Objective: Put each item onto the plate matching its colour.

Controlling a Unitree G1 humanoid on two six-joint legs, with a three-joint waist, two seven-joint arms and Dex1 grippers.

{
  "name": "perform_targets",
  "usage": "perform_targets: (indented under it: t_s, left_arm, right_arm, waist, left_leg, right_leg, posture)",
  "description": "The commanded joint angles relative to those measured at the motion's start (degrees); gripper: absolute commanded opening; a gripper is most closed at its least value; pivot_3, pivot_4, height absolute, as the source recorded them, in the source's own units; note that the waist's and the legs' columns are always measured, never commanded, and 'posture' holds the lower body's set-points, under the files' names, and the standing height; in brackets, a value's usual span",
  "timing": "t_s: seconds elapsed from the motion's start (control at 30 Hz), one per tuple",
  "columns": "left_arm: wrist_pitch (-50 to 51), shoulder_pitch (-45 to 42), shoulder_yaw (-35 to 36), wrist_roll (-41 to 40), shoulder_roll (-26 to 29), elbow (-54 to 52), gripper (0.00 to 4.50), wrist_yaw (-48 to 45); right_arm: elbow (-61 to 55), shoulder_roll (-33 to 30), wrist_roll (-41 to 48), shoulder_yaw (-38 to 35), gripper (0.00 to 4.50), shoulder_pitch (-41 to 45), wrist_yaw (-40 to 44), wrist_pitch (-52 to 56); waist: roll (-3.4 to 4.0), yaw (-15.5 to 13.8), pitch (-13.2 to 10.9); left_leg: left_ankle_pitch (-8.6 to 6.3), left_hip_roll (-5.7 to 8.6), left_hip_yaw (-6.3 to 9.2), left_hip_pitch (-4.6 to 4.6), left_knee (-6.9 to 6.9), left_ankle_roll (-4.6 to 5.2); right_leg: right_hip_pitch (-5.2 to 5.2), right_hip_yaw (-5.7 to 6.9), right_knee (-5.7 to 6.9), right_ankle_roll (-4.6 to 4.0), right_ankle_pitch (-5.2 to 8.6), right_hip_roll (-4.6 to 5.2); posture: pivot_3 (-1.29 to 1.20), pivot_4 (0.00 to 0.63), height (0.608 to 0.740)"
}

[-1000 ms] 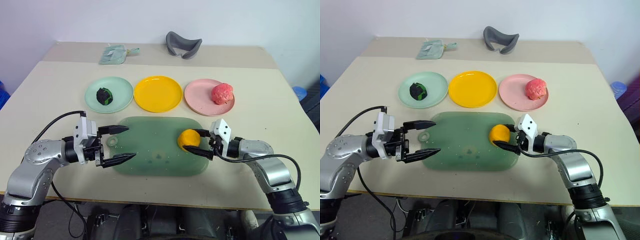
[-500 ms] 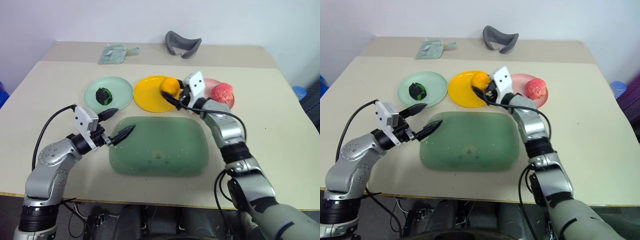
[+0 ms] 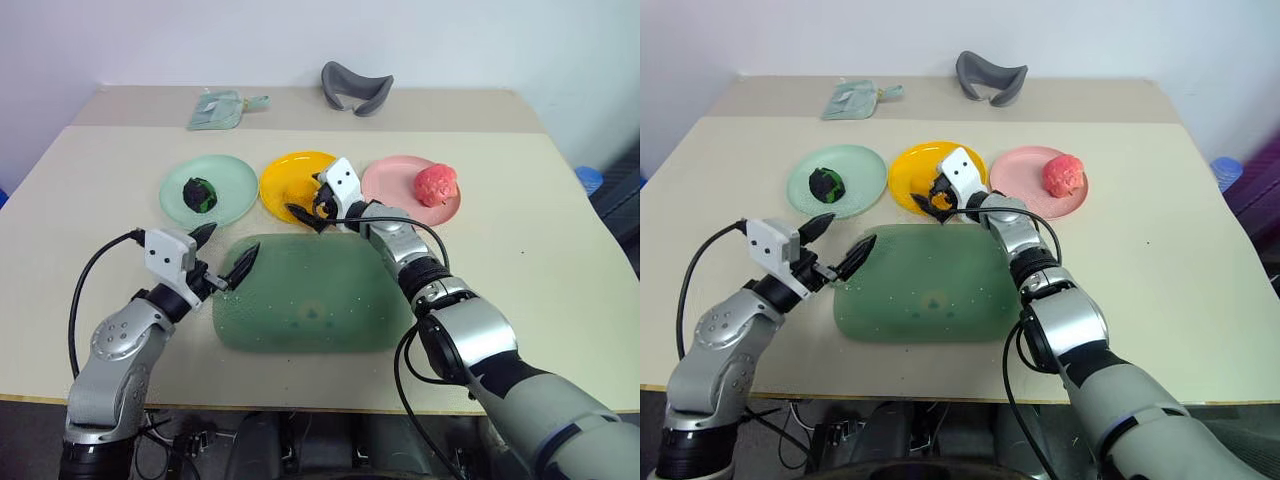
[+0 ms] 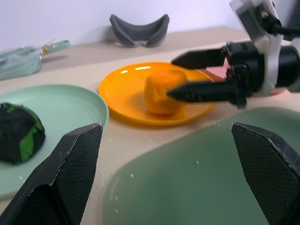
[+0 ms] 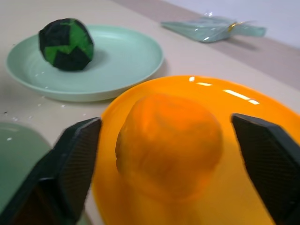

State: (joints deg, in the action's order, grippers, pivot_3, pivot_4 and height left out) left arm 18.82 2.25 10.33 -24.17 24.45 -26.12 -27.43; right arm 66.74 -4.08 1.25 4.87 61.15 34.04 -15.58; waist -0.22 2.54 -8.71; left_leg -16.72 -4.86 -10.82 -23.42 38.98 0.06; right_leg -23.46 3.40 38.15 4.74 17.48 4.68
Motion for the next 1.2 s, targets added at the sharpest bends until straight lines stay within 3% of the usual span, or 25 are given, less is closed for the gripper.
perform_targets:
  t_s: [0.03, 0.17, 0.37, 0.57, 0.67, 0.87, 1.2]
  left_arm:
    - [-5.24, 0.74, 1.16, 2.44, 0.59, -1.46, 4.50, -0.54]
    - [-11.82, 1.08, 1.16, 4.77, 0.07, 1.64, 4.50, -1.50]
    - [-14.15, 1.18, 3.11, -0.26, 2.91, 2.84, 4.50, -8.61]
    - [-7.67, 0.65, 5.17, -7.30, 7.12, 0.50, 4.50, -12.51]
    - [-5.42, 1.54, 6.82, -10.14, 10.21, 0.05, 4.50, -15.32]
    - [-4.12, 3.48, 9.97, -12.67, 13.90, 1.27, 4.50, -19.53]
    - [-1.13, 3.31, 8.77, -13.65, 14.19, 0.37, 4.50, -20.33]
  right_arm:
    - [-4.11, -2.29, 2.08, -2.81, 4.43, 0.54, 3.05, -1.37]
    - [-16.48, -7.04, 5.16, -4.82, 4.43, -6.16, 8.06, 1.24]
    - [-52.14, -17.92, 13.85, -8.76, 4.43, -31.09, 13.15, 14.34]
    - [-70.13, -27.15, 19.52, -18.84, 4.43, -51.95, 12.43, 21.30]
    - [-74.06, -29.60, 20.68, -22.26, 4.43, -58.13, 12.43, 21.38]
    - [-76.05, -30.76, 21.14, -24.63, 4.43, -62.64, 12.34, 20.34]
    - [-73.65, -31.20, 21.09, -24.92, 4.43, -63.83, 13.19, 18.02]
  waist:
    - [0.00, -0.10, 0.00]
    - [0.00, -0.39, 0.00]
    - [-0.01, -1.12, 0.01]
    - [0.01, -1.55, 0.00]
    - [0.00, -1.55, 0.01]
    - [0.00, -1.52, 0.01]
    - [-0.01, -1.75, 0.02]
  left_leg:
    - [0.00, 0.00, 0.00, 0.00, 0.01, 0.00]
    - [0.00, 0.02, -0.01, -0.01, 0.00, 0.00]
    - [-0.01, 0.02, 0.02, -0.01, -0.06, 0.00]
    - [-0.01, 0.03, 0.01, 0.06, -0.04, 0.00]
    - [-0.02, 0.04, 0.03, 0.07, -0.03, 0.01]
    - [-0.02, 0.03, 0.01, 0.13, -0.04, 0.01]
    - [-0.03, 0.07, 0.06, 0.13, -0.01, 0.02]
  right_leg:
    - [0.00, 0.00, 0.00, 0.00, 0.00, 0.00]
    - [0.02, 0.00, -0.03, 0.00, 0.00, 0.03]
    - [0.01, 0.00, -0.08, 0.01, 0.00, 0.07]
    - [0.06, -0.03, -0.06, 0.01, 0.00, 0.04]
    - [0.08, -0.03, -0.09, 0.01, 0.00, 0.03]
    - [0.09, -0.06, -0.08, 0.00, 0.01, -0.02]
    - [0.15, -0.05, -0.10, 0.00, 0.00, 0.00]
  posture:
    - [0.00, 0.150, 0.740]
    - [0.00, 0.150, 0.740]
    - [0.00, 0.150, 0.740]
    - [0.00, 0.150, 0.740]
    - [0.00, 0.150, 0.740]
    - [0.00, 0.150, 0.740]
    - [0.00, 0.150, 0.740]
